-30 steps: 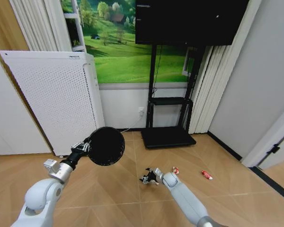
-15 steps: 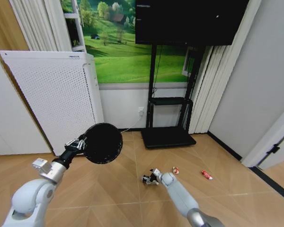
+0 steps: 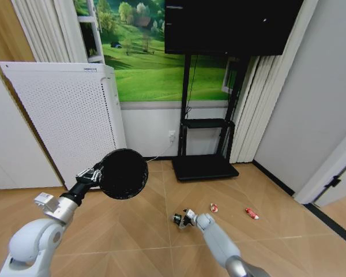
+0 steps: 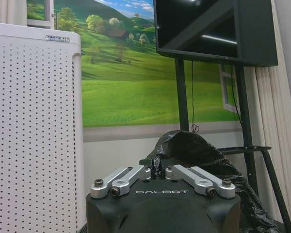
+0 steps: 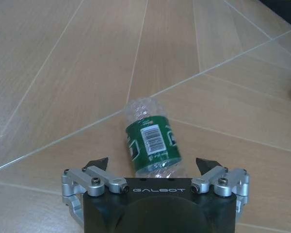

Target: Pick up the trash bin and place the garbage on the floor into it.

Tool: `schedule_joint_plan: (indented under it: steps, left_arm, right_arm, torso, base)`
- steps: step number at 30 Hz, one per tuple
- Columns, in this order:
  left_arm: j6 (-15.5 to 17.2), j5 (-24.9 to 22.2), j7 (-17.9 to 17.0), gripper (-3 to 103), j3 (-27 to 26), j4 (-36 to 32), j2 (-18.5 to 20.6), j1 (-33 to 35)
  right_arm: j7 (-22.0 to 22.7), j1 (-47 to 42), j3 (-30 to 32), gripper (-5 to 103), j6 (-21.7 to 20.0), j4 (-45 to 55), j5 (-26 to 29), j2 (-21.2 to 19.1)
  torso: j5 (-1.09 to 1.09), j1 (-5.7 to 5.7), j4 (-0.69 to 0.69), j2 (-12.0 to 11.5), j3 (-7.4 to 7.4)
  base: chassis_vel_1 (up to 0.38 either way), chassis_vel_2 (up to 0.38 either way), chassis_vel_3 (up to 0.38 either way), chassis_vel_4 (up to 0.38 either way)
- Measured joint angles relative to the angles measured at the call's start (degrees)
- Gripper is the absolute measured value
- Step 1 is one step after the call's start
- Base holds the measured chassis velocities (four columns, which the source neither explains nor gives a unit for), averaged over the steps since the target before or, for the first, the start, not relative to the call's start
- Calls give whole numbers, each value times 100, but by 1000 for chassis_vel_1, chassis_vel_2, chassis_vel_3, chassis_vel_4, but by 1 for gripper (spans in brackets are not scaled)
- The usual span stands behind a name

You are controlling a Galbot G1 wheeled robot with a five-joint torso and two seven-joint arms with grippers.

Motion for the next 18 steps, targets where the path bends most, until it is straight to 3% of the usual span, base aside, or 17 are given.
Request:
schedule_joint_plan:
  steps: [4,6,7,9,13,15,18]
  left_arm:
    - [7,0,-2,7,4,-62,-1,37]
    - [11,-2,-1,7,5,-130,-17,95]
    - [11,-2,-1,7,5,-130,-17,95]
    - [13,-5,14,7,3,-194,-46,141]
    - [13,-5,36,7,3,-207,-65,144]
    - [13,-27,56,7,-27,-241,-69,170]
    - [13,-49,65,7,-52,-266,-59,189]
  right_arm:
    - [46,-35,50,93,13,-29,-31,6]
    - [53,-52,81,82,9,-35,-81,7]
    - [53,-52,81,82,9,-35,-81,7]
    - [56,-66,129,66,10,-41,-104,7]
    - [58,-94,189,60,12,-24,-117,4]
    - [68,-137,239,44,36,6,-140,-4]
    - [79,-158,256,38,54,19,-151,-8]
  torso:
    - [0,0,0,0,0]
    - [0,0,0,0,0]
    - [0,0,0,0,0]
    - [0,0,0,0,0]
    - [0,0,0,0,0]
    - [0,0,-1,0,0]
    - [0,0,0,0,-1]
  base:
    - [0,0,0,0]
    - [0,0,0,0]
    - [0,0,0,0]
    - [0,0,0,0]
    - [0,0,0,0]
    - [0,0,0,0]
    - [0,0,0,0]
